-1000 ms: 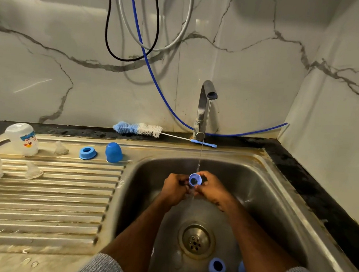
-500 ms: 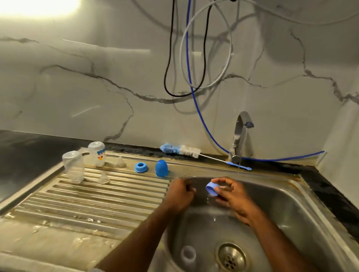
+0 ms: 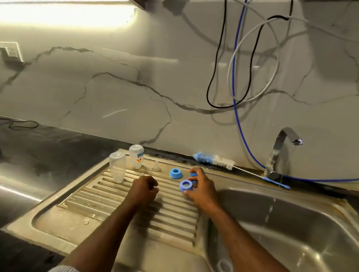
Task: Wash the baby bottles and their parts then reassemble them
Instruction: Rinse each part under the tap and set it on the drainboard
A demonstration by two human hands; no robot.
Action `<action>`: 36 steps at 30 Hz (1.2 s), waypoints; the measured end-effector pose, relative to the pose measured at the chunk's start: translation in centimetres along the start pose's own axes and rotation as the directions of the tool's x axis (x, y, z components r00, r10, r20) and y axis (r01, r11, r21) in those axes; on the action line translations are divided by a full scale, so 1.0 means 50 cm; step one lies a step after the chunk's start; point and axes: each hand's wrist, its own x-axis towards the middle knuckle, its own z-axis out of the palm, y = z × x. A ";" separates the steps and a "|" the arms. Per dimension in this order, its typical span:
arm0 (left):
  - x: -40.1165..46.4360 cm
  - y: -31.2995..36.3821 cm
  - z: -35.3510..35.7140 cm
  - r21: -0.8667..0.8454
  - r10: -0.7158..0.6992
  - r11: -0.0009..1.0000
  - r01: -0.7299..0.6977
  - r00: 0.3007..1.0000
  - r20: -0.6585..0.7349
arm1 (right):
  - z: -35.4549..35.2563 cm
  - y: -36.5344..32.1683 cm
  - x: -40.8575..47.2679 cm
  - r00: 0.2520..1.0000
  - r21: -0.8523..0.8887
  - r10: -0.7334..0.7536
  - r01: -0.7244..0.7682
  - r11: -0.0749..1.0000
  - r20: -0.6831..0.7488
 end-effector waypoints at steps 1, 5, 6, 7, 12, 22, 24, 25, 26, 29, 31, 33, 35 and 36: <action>0.001 -0.015 -0.009 0.014 -0.011 1.000 0.011 1.000 -0.004 | 0.019 -0.015 0.012 1.000 0.002 -0.011 0.011 1.000 0.017; 0.007 -0.055 -0.027 0.045 -0.034 0.998 0.034 0.999 0.000 | 0.081 -0.056 0.049 0.997 -0.007 -0.022 0.023 1.000 0.073; 0.009 -0.059 -0.027 0.041 -0.036 0.999 0.036 0.999 0.003 | 0.090 -0.062 0.055 0.997 -0.026 -0.007 0.009 1.000 0.077; 0.011 -0.060 -0.027 0.039 -0.036 0.999 0.036 0.999 0.007 | 0.098 -0.066 0.062 0.997 -0.043 0.004 -0.001 0.999 0.077; 0.019 -0.046 -0.019 0.037 -0.012 0.999 0.011 1.000 0.022 | 0.112 -0.058 0.072 0.997 -0.086 0.027 -0.021 0.996 0.070; 0.013 0.102 0.083 -0.094 0.168 0.981 -0.169 0.986 -0.025 | -0.083 0.067 -0.011 0.993 -0.125 0.031 -0.045 0.991 -0.110; 0.006 0.157 0.132 -0.137 0.226 0.965 -0.224 0.974 0.000 | -0.154 0.120 -0.049 0.989 -0.160 0.062 -0.084 0.984 -0.137; 0.001 0.183 0.158 -0.167 0.248 0.957 -0.239 0.968 0.036 | -0.189 0.147 -0.070 0.986 -0.171 0.090 -0.114 0.979 -0.139; -0.004 0.209 0.183 -0.192 0.276 0.947 -0.258 0.958 0.074 | -0.221 0.172 -0.090 0.982 -0.170 0.128 -0.151 0.974 -0.141; -0.030 0.289 0.287 -0.234 0.357 0.920 -0.314 0.918 0.173 | -0.324 0.257 -0.161 0.952 -0.213 0.234 -0.275 0.938 -0.196; -0.051 0.328 0.355 -0.250 0.376 0.913 -0.322 0.902 0.213 | -0.377 0.306 -0.204 0.936 -0.269 0.286 -0.336 0.903 -0.207; -0.071 0.360 0.421 -0.267 0.383 0.912 -0.312 0.880 0.279 | -0.419 0.350 -0.242 0.907 -0.314 0.367 -0.416 0.853 -0.207; -0.084 0.381 0.471 -0.281 0.387 0.913 -0.296 0.848 0.363 | -0.450 0.388 -0.268 0.872 -0.363 0.443 -0.490 0.793 -0.208; -0.087 0.386 0.490 -0.281 0.388 0.914 -0.292 0.830 0.401 | -0.459 0.400 -0.275 0.853 -0.390 0.481 -0.520 0.760 -0.201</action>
